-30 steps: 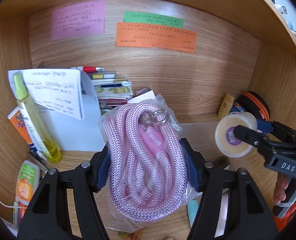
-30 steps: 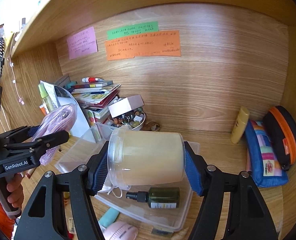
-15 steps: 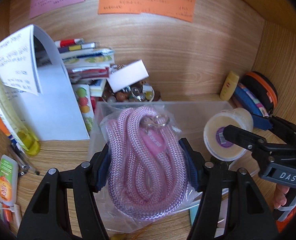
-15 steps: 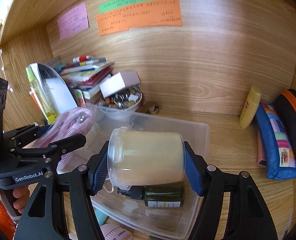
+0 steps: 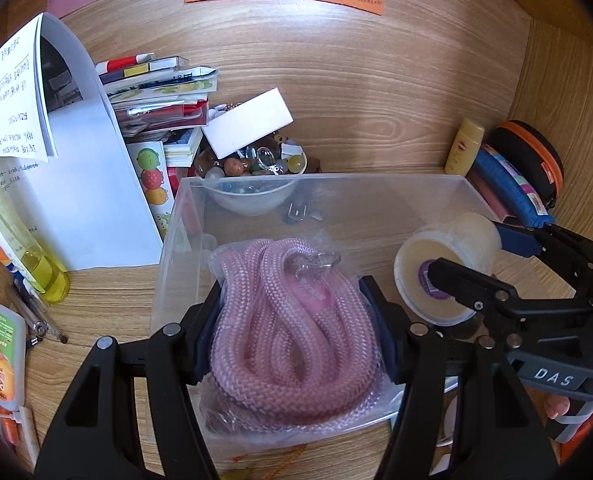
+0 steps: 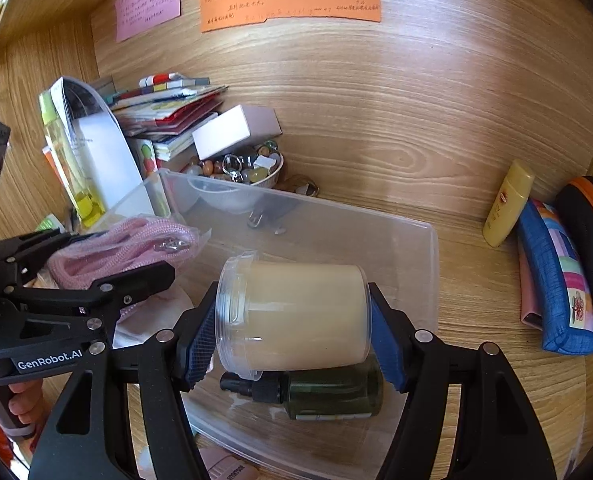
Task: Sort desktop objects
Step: 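Put the pink rope in the box with the left gripper while the right places the jar, then withdraw both grippers from the box and move toward the red pouch and seashell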
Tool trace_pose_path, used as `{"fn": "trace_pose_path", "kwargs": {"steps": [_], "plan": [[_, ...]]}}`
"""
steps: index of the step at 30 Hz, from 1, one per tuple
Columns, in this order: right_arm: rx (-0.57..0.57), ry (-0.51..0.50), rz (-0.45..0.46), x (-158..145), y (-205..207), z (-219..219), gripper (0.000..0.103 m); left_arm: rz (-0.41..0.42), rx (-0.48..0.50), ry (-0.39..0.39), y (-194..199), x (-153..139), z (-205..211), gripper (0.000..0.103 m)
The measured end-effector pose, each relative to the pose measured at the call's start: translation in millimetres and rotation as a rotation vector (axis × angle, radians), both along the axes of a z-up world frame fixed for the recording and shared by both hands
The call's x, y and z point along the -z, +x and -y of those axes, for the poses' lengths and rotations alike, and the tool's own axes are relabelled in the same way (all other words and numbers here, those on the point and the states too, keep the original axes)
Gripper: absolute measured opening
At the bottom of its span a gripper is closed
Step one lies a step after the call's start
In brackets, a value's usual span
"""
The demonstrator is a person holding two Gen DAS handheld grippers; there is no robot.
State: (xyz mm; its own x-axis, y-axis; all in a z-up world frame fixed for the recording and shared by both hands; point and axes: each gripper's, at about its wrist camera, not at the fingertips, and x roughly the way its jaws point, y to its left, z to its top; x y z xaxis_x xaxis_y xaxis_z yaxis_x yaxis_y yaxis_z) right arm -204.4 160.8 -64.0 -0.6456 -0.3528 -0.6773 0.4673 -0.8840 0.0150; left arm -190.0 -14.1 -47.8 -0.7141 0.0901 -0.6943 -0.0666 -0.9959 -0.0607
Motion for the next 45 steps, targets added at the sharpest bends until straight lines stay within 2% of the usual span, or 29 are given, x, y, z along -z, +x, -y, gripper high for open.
{"fn": "trace_pose_path", "kwargs": {"steps": [4, 16, 22, 25, 28, 29, 32, 36, 40, 45], "plan": [[-0.013, 0.017, 0.017, 6, 0, 4, 0.064, -0.005, 0.004, -0.038, -1, 3, -4, 0.064], [-0.032, 0.041, 0.061, 14, -3, 8, 0.064, -0.014, -0.002, -0.086, -3, 9, -6, 0.067], [-0.034, 0.073, 0.031, 10, 2, 9, 0.064, -0.020, -0.008, -0.088, -1, 8, -5, 0.071], [-0.035, 0.079, 0.001, 6, 6, 9, 0.065, -0.043, -0.021, -0.101, 2, 6, -5, 0.077], [-0.035, 0.069, -0.011, 1, 7, 7, 0.067, -0.056, -0.022, -0.092, 3, 3, -2, 0.078], [-0.033, 0.068, -0.016, 0, 8, 6, 0.071, -0.060, -0.025, -0.089, 4, 3, -2, 0.078], [-0.030, 0.056, -0.035, -6, 10, 3, 0.075, -0.074, -0.043, -0.090, 5, 0, 0, 0.088], [-0.021, 0.019, -0.061, -17, 13, -6, 0.081, -0.085, -0.031, -0.088, 7, -4, -1, 0.089], [-0.005, -0.018, -0.070, -27, 10, -16, 0.082, -0.118, -0.008, -0.127, 12, -8, -8, 0.094], [0.034, -0.072, -0.057, -41, 9, -32, 0.082, -0.136, 0.012, -0.157, 17, -17, -14, 0.094]]}}
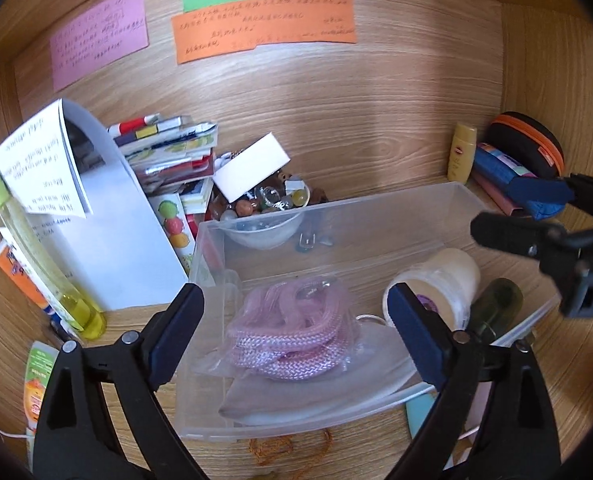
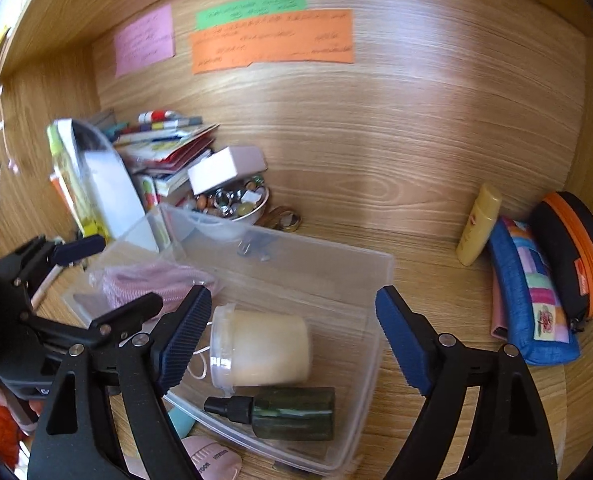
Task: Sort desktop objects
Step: 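Withdraw both grippers from the box and move toward the red pouch and seashell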
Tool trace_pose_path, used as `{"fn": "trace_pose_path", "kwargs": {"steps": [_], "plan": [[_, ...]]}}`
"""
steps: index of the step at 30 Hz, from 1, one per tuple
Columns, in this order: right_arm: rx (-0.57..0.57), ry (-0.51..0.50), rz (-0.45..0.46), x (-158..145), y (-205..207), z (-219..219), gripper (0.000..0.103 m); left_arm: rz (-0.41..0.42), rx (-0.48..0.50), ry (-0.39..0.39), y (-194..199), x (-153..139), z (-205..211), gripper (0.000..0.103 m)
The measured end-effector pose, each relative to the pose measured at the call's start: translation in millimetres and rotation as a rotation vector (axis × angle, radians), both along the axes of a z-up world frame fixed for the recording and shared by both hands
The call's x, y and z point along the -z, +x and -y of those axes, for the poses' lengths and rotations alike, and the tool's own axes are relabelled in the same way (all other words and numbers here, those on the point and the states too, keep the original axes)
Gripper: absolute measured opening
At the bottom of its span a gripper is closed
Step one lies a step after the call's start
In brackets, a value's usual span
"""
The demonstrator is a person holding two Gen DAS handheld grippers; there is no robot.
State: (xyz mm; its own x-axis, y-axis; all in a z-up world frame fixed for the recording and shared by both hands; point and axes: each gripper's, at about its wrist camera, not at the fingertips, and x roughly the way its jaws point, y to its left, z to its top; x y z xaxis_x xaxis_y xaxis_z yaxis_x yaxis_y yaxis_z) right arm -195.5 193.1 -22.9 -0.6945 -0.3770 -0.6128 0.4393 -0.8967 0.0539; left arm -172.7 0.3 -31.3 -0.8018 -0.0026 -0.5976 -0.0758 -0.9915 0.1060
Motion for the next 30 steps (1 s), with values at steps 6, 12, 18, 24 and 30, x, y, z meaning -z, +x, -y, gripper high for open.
{"fn": "trace_pose_path", "kwargs": {"steps": [6, 12, 18, 24, 30], "plan": [[-0.001, 0.012, -0.032, -12, 16, -10, 0.083, -0.011, 0.020, -0.019, 12, -18, -3, 0.095], [-0.001, 0.022, -0.053, -18, 38, -20, 0.083, -0.039, 0.027, -0.010, 37, -38, 0, 0.097], [0.010, 0.036, -0.068, -15, 60, -30, 0.088, -0.056, 0.034, -0.011, 69, -48, 6, 0.098], [0.018, 0.055, -0.069, -5, 83, -38, 0.089, -0.018, 0.046, 0.014, 103, -42, 15, 0.099], [0.030, 0.096, -0.082, 8, 102, -46, 0.089, 0.044, 0.030, 0.027, 129, -22, 24, 0.099]]}}
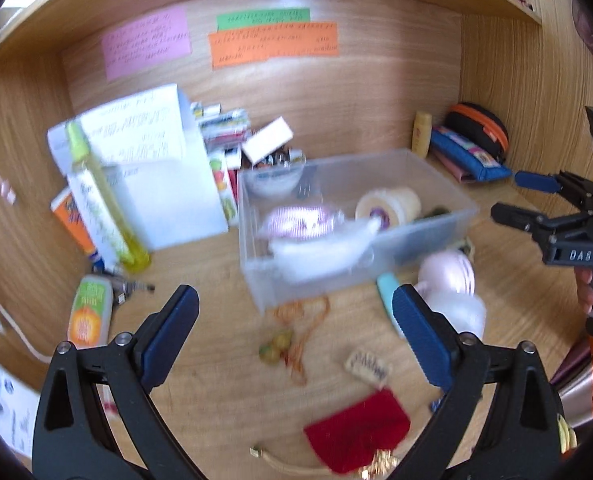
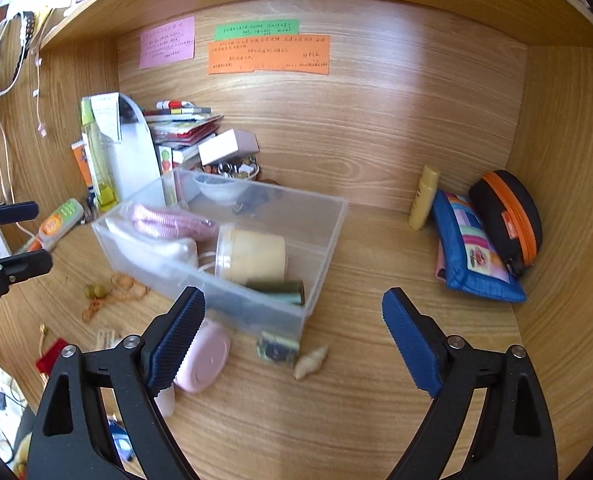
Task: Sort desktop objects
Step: 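Withdraw both grippers from the box and move toward the red pouch and seashell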
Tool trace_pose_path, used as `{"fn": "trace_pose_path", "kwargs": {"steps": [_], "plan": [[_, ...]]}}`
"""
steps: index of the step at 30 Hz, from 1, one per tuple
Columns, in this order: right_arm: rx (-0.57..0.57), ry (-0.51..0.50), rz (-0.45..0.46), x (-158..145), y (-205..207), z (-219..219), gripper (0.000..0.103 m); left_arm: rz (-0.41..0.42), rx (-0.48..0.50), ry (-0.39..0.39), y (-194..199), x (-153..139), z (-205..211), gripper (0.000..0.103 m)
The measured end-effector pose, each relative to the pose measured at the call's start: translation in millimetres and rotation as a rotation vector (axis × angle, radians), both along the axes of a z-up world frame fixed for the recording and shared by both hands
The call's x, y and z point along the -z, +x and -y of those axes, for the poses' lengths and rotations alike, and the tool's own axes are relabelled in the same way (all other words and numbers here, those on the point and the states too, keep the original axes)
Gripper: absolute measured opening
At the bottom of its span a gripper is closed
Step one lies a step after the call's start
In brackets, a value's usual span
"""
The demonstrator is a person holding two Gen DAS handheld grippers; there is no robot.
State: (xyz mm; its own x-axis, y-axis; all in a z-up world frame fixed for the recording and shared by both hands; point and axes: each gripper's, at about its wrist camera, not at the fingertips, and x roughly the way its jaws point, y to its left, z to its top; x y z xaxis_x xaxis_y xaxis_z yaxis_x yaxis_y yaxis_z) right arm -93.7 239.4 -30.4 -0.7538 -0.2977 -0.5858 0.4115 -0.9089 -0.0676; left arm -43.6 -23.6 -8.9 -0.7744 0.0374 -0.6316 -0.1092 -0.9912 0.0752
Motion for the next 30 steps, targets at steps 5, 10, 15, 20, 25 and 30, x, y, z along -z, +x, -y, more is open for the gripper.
{"fn": "trace_pose_path", "kwargs": {"steps": [5, 10, 15, 20, 25, 30], "plan": [[0.020, 0.017, 0.018, 11, 7, -10, 0.089, 0.065, -0.008, 0.038, 15, 20, 8, 0.099], [0.036, 0.027, 0.055, 24, 7, -18, 0.089, 0.123, -0.002, 0.059, 25, 37, 8, 0.099], [0.040, 0.055, 0.095, 40, 5, -19, 0.089, 0.197, 0.032, 0.057, 34, 60, -5, 0.099], [0.034, 0.073, 0.131, 52, 1, -19, 0.089, 0.270, 0.062, 0.070, 36, 80, -13, 0.099], [0.029, 0.113, 0.137, 59, -3, -15, 0.089, 0.305, 0.054, 0.072, 35, 92, -17, 0.099], [0.011, 0.135, 0.158, 64, -14, -11, 0.087, 0.287, 0.061, 0.054, 38, 93, -21, 0.099]]}}
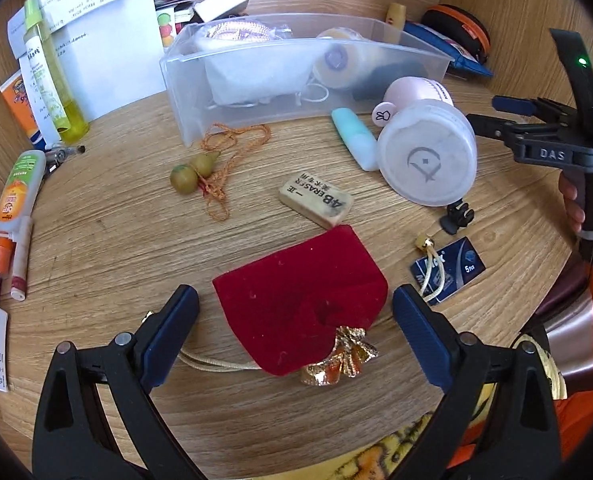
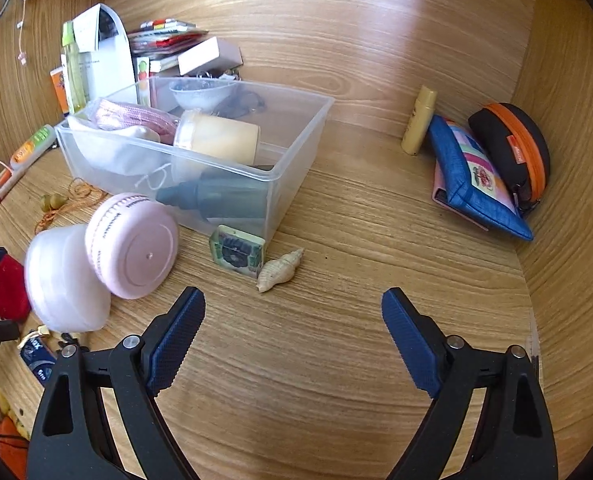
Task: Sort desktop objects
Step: 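Withdraw both grippers from the box and move toward the red pouch and seashell, then grasp the red velvet pouch with the left gripper while the right gripper grasps the seashell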
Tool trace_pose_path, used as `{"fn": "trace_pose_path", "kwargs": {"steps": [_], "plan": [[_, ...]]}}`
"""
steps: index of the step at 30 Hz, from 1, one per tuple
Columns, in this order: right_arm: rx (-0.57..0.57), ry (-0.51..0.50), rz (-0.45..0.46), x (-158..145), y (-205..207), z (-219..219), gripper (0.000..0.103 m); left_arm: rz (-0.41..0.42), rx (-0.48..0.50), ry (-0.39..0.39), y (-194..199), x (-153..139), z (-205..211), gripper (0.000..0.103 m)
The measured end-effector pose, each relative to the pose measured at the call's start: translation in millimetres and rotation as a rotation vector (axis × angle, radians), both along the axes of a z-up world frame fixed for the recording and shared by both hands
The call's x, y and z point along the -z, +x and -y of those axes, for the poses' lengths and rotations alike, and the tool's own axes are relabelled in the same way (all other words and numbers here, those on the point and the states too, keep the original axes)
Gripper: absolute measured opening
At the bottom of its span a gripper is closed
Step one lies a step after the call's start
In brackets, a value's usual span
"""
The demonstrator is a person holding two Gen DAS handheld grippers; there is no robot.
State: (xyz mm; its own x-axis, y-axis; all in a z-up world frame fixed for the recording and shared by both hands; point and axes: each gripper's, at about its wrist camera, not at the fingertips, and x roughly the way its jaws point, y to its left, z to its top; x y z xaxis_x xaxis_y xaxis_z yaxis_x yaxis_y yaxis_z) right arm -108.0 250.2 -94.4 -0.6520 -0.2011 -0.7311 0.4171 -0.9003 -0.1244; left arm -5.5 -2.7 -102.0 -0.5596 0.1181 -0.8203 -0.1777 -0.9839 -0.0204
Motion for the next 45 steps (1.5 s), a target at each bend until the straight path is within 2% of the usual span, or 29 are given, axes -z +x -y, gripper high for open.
{"fn": "trace_pose_path", "kwargs": {"steps": [2, 6, 8, 12, 16, 19, 25, 26, 27, 35, 45], "plan": [[-0.010, 0.010, 0.015, 4, -7, 2, 0.081, -0.017, -0.005, 0.002, 1, 0, 2, 0.099], [-0.030, 0.024, 0.056, 12, -17, 5, 0.057, -0.055, -0.028, -0.010, 2, 2, 6, 0.095], [-0.026, 0.034, 0.058, 15, -21, 6, 0.054, -0.073, -0.023, -0.007, 5, 0, 8, 0.082], [-0.039, 0.033, 0.067, 17, -26, 6, 0.052, -0.087, -0.021, -0.006, 8, -2, 11, 0.072], [-0.055, 0.036, 0.077, 19, -29, 7, 0.052, -0.098, -0.028, -0.006, 6, -4, 13, 0.055], [-0.082, 0.035, 0.083, 19, -30, 11, 0.048, -0.106, -0.036, -0.004, 6, -3, 15, 0.051], [-0.144, 0.021, 0.090, 19, -26, 18, 0.028, -0.111, -0.058, -0.001, 5, -3, 20, 0.045], [-0.150, 0.022, 0.088, 20, -25, 19, 0.025, -0.113, -0.061, 0.000, 5, -3, 21, 0.029], [-0.168, 0.017, 0.087, 20, -24, 20, 0.020, -0.111, -0.063, 0.000, 5, -4, 22, 0.027], [-0.139, 0.043, 0.060, 19, -17, 19, 0.019, -0.138, -0.091, 0.021, 8, -15, 32, 0.026], [-0.094, -0.054, 0.016, -13, -1, -10, 0.019, -0.192, -0.106, 0.040, 2, -36, 38, 0.026]]}}
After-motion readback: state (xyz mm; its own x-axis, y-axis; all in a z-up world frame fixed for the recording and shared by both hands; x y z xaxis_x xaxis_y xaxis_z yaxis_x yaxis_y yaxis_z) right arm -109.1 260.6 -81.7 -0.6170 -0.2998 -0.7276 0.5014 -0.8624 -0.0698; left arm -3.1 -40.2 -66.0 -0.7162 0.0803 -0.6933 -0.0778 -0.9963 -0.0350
